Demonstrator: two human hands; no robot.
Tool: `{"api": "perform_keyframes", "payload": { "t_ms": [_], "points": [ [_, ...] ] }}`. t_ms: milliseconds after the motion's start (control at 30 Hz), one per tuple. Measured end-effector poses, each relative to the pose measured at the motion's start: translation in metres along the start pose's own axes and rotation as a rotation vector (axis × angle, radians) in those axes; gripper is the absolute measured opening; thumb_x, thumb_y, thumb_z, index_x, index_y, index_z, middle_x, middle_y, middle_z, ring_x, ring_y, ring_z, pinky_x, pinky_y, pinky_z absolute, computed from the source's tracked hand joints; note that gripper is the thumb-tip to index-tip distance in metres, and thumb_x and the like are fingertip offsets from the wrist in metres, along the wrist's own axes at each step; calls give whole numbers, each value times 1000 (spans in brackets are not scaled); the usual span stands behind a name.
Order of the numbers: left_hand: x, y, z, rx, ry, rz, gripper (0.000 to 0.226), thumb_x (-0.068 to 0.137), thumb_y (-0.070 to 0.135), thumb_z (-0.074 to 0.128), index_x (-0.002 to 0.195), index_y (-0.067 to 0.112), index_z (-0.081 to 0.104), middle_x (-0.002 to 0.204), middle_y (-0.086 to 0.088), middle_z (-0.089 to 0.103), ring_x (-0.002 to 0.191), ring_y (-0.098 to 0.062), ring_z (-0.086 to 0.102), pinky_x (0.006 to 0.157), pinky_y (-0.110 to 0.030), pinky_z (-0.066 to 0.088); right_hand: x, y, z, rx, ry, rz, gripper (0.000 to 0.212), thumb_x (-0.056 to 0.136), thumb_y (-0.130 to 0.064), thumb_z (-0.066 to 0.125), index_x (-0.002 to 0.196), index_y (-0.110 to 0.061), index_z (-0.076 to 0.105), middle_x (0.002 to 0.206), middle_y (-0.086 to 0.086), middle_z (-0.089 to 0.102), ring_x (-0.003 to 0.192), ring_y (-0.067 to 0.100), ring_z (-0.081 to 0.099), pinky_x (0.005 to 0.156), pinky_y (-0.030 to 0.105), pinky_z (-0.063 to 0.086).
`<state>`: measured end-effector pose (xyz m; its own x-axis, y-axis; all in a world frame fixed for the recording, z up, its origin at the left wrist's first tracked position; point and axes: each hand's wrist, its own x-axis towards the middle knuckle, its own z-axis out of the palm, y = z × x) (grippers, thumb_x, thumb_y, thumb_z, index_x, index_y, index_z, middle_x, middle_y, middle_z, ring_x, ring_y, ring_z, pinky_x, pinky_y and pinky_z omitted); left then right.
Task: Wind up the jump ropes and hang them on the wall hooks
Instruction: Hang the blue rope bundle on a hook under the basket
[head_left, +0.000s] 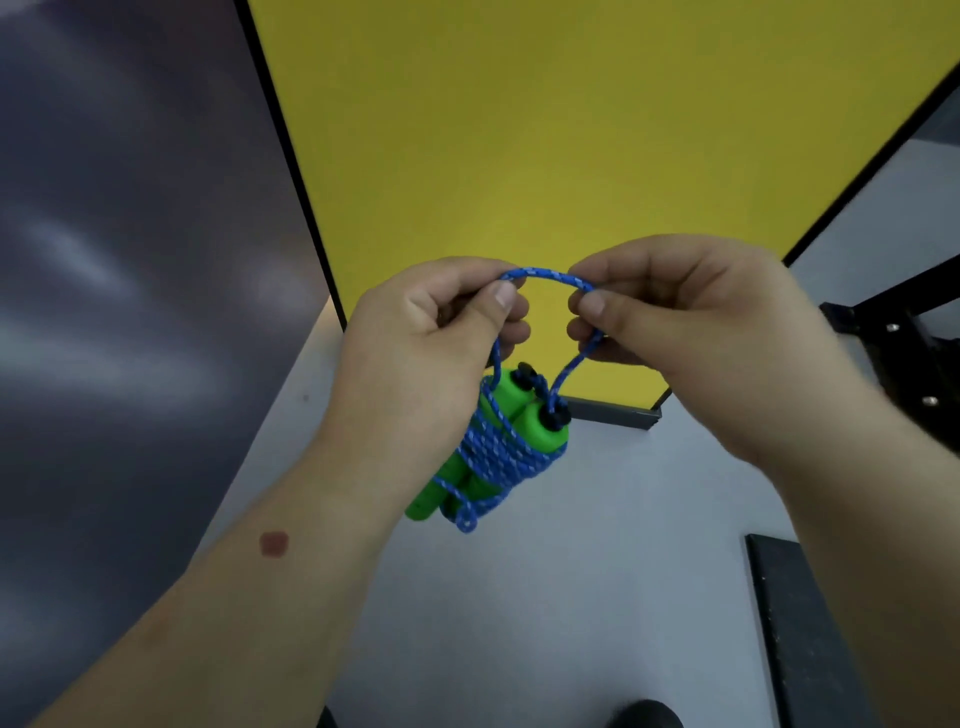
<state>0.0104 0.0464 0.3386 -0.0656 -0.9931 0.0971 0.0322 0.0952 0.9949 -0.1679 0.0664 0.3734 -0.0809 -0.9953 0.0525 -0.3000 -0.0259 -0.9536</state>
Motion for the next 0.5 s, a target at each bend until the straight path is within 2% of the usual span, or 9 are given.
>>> {"api": "perform_keyframes", "payload": {
  "t_ms": [200,500],
  "points": [
    [37,57,0,-50,67,-60,18,100,10,61,96,21,75,88,-4,77,83,-18,76,82,-37,62,35,-52,5,78,142,-41,19,90,-8,72,93,-26,77,79,2,76,81,19,75,82,42,62],
    [99,271,-4,-56,100,-47,21,99,11,62,92,26,76,87,-1,78,84,-17,77,89,-43,60,85,-264,-43,37,191,-96,20,90,-15,73,95,-34,76,83,-9,76,86,10,73,84,35,60]
  ]
}}
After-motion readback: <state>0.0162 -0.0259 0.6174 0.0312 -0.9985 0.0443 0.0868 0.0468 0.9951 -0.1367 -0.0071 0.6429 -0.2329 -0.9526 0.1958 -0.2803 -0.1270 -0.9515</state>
